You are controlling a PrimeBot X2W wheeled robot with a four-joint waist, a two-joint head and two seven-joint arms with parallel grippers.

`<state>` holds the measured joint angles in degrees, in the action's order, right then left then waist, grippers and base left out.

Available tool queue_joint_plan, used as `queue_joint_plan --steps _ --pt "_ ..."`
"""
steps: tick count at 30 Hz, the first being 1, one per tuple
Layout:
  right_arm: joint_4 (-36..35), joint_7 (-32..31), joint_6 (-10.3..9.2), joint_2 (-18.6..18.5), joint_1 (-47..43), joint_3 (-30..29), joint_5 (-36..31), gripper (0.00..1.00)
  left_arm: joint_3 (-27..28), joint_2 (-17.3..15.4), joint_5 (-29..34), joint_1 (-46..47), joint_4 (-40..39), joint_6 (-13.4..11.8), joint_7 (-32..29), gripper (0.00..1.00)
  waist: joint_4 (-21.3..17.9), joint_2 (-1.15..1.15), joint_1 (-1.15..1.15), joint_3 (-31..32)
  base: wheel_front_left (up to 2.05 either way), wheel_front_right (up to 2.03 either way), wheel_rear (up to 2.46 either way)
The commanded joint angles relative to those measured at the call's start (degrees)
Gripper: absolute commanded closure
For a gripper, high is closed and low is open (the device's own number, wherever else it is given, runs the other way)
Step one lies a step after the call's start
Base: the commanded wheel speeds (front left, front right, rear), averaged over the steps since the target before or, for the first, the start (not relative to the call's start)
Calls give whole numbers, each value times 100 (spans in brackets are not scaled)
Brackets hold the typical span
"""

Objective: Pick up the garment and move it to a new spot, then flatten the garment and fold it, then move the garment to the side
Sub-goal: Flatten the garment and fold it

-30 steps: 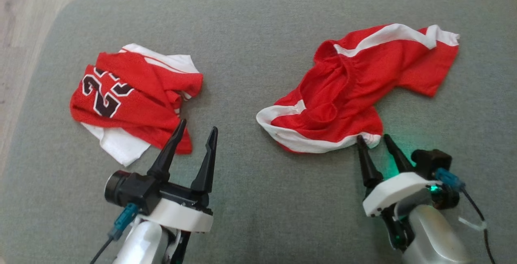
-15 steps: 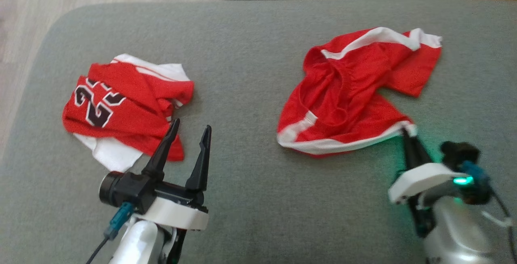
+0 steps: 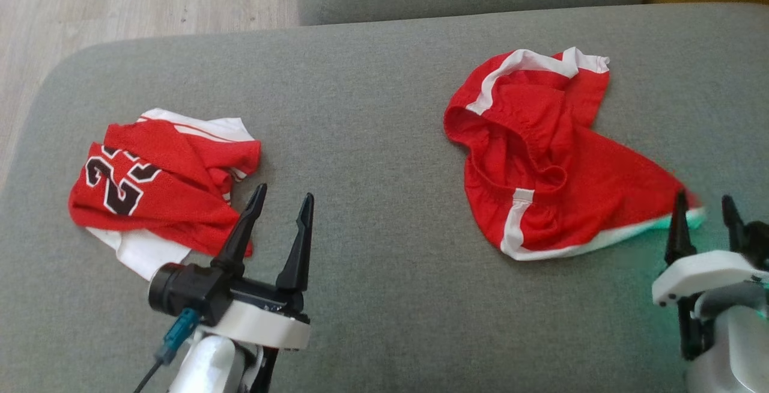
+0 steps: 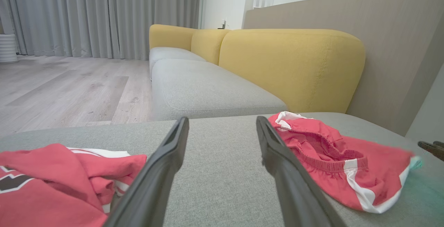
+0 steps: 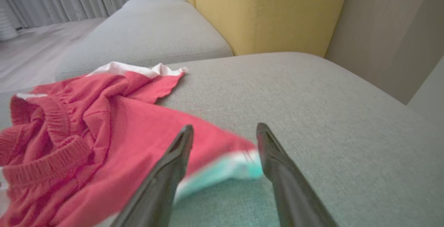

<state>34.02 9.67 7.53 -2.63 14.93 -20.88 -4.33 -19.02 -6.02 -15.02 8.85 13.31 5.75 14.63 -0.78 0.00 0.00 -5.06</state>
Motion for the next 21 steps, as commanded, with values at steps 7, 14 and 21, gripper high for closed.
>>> queue_joint_plan --steps 7,14,21 --pt "-644 418 -4 -25 -71 1235 1000 0 202 23 65 126 -159 56 37 0 84 0 0 10 0 0 0" --pt "-838 361 -4 -25 -286 2255 1577 0 184 45 89 153 -151 74 37 0 166 0 0 -75 0 0 0" --pt "-515 -62 -4 -25 -21 2609 1542 0 116 84 98 282 -108 98 37 0 378 0 0 -229 0 0 0"
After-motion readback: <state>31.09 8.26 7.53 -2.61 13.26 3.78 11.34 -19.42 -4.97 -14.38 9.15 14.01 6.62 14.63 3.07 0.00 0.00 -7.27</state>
